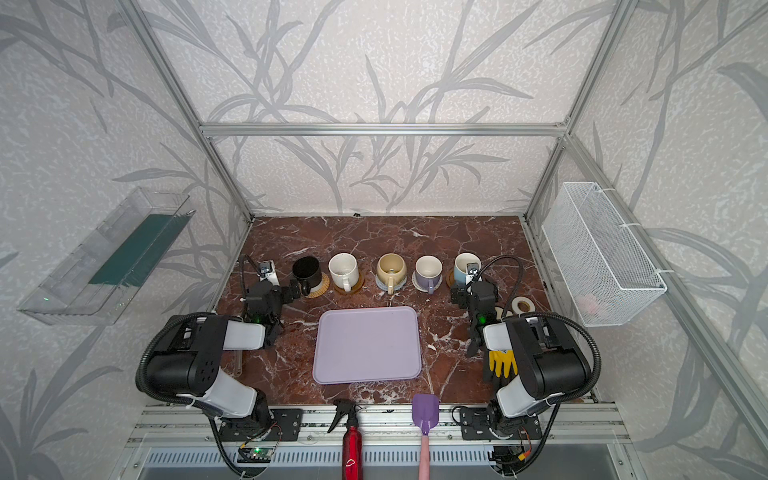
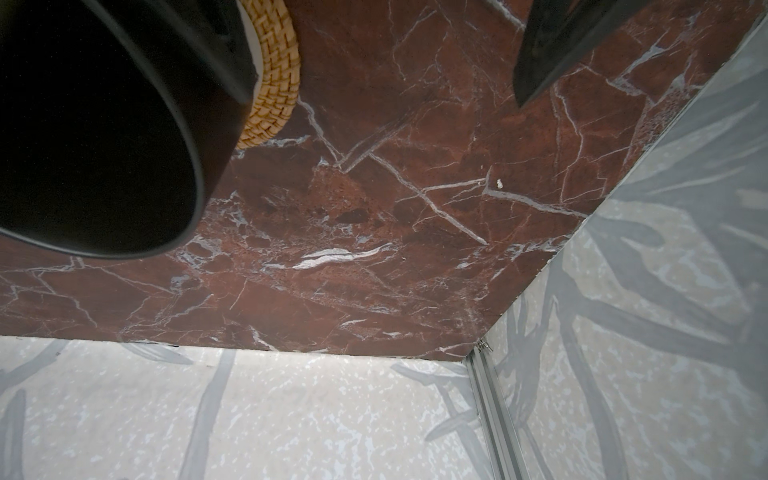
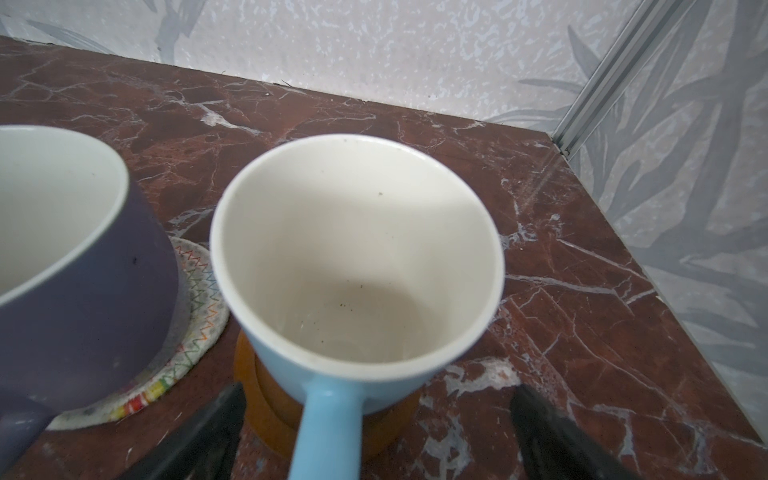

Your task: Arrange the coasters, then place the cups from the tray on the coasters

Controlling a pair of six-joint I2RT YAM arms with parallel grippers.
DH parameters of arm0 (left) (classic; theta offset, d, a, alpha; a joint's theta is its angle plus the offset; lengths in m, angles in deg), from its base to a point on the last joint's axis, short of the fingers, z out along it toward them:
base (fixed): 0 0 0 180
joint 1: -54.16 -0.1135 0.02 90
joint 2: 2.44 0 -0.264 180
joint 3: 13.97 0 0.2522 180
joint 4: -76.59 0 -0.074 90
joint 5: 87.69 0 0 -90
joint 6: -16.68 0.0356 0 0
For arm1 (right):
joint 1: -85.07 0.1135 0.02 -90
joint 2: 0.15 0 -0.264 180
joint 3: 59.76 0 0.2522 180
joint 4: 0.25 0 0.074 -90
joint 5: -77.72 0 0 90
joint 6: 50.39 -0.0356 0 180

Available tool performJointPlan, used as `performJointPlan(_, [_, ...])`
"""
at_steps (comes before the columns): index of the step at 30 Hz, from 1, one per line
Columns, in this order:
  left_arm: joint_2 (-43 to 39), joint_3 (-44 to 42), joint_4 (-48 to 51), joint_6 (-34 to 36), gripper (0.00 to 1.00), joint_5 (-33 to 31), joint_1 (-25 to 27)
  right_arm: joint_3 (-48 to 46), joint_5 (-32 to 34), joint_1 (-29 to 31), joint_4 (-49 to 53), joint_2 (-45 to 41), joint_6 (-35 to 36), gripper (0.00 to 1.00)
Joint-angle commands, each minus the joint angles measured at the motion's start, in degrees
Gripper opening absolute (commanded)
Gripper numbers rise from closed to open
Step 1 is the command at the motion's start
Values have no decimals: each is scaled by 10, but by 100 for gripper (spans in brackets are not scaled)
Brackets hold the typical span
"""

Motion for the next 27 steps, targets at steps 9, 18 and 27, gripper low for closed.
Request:
performJointPlan(9, [-1,16,18,-4,99,17,-5,11,10,-2,-7,-7,-7,99])
performJointPlan(18, [-2,9,5,-1,99,16,-5,9,0,-3,-22,-11,2,99])
performJointPlan(27, [-1,9,5,-2,99,16,-5,-1,-104,0,108,-151,38,99])
